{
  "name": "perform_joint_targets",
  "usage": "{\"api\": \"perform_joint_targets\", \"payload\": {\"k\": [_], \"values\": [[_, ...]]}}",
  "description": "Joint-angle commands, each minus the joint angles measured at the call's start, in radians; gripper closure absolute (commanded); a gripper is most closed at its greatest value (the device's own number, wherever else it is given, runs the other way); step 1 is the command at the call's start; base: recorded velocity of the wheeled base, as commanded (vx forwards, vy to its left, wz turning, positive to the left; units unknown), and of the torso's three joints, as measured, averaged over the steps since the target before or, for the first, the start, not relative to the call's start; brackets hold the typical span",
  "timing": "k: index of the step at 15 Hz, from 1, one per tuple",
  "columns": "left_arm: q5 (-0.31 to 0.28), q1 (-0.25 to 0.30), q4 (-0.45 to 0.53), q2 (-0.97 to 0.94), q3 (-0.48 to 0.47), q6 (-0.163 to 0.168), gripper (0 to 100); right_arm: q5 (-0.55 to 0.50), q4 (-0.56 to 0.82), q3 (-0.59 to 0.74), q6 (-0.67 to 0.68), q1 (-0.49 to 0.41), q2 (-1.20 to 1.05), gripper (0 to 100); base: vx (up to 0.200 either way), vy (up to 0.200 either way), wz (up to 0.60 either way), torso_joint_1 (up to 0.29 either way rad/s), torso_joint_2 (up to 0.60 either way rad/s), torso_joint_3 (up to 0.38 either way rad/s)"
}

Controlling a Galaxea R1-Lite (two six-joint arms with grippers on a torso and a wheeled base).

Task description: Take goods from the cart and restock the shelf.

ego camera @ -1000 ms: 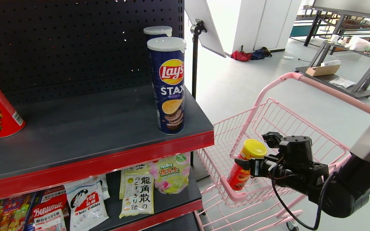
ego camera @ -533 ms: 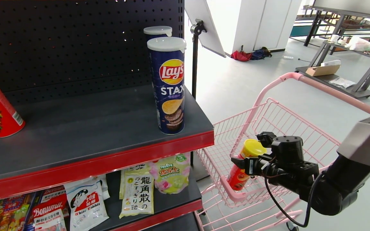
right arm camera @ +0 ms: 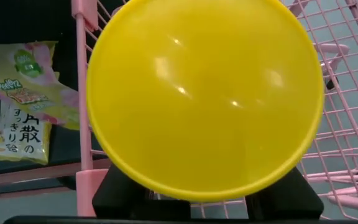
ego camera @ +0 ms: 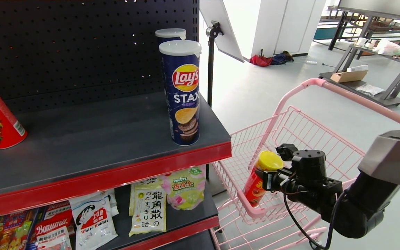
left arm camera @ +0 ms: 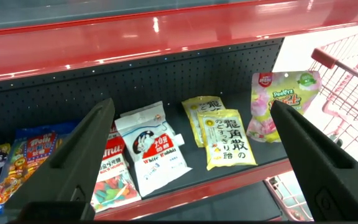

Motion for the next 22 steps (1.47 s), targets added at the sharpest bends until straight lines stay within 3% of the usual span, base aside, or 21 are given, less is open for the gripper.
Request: {"api": "perform_joint_targets", "payload": {"k": [1, 3, 6, 8, 10, 13, 16, 18, 22], "values": [[0.0, 0.0, 0.0, 0.0, 0.0, 0.0, 0, -0.011, 0.012, -0.004, -0.004, 0.0, -0.059, 100, 0.0, 0.0, 0.0, 0.0, 0.0, 0.0], [0.0, 0.0, 0.0, 0.001, 0.0, 0.0, 0, -0.013, 0.084, -0.093, -0.074, -0.029, -0.199, 100, 0.0, 0.0, 0.0, 0.0, 0.0, 0.0], [0.0, 0.0, 0.0, 0.001, 0.0, 0.0, 0, -0.013, 0.364, -0.28, -0.119, -0.072, -0.392, 100, 0.0, 0.0, 0.0, 0.0, 0.0, 0.0], [-0.001, 0.0, 0.0, 0.001, 0.0, 0.0, 0, -0.033, 0.71, -0.49, -0.133, -0.095, -0.565, 100, 0.0, 0.0, 0.0, 0.0, 0.0, 0.0], [-0.001, 0.0, 0.0, 0.001, 0.0, 0.0, 0, -0.067, 0.97, -0.582, -0.149, -0.09, -0.717, 100, 0.0, 0.0, 0.0, 0.0, 0.0, 0.0], [-0.001, 0.0, 0.0, 0.001, 0.0, 0.0, 0, -0.179, 1.302, -0.504, -0.185, -0.087, -1.053, 100, 0.0, 0.0, 0.0, 0.0, 0.0, 0.0], [-0.001, 0.0, 0.0, 0.001, 0.0, 0.0, 0, -0.146, 1.426, -0.309, -0.192, -0.103, -1.363, 100, 0.0, 0.0, 0.0, 0.0, 0.0, 0.0], [-0.001, 0.0, 0.0, 0.001, 0.0, 0.002, 0, -0.146, 1.592, -0.239, -0.245, -0.133, -1.527, 100, 0.0, 0.0, 0.0, 0.0, 0.0, 0.0], [-0.003, 0.0, 0.0, 0.001, 0.0, 0.002, 0, -0.156, 1.615, -0.151, -0.257, -0.179, -1.619, 100, 0.0, 0.0, 0.0, 0.0, 0.0, 0.0]]}}
